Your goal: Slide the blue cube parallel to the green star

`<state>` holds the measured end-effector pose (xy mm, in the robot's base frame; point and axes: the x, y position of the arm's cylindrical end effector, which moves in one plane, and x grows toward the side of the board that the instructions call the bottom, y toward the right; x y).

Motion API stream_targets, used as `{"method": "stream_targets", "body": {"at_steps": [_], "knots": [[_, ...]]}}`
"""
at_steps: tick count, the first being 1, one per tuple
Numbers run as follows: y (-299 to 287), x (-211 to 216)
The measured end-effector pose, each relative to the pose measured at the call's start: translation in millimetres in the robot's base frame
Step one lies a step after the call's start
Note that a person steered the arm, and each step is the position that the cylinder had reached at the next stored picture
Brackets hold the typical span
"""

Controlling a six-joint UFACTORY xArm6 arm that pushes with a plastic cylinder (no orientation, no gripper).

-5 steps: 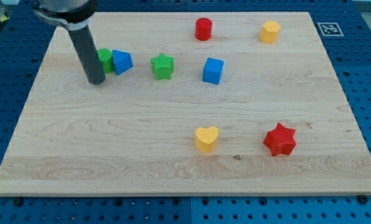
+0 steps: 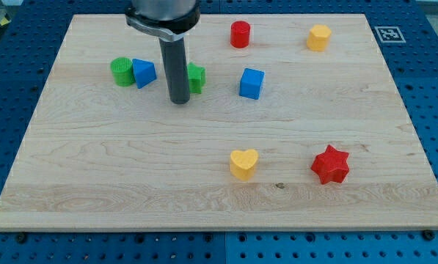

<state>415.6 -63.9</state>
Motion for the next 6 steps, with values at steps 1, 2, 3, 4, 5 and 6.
{"method": "stream_targets", "body": {"at_steps": [1, 2, 3, 4, 5, 6], "knots": [[5, -1], [9, -12], [11, -14], [26, 10], [62, 25], [99, 25]]}}
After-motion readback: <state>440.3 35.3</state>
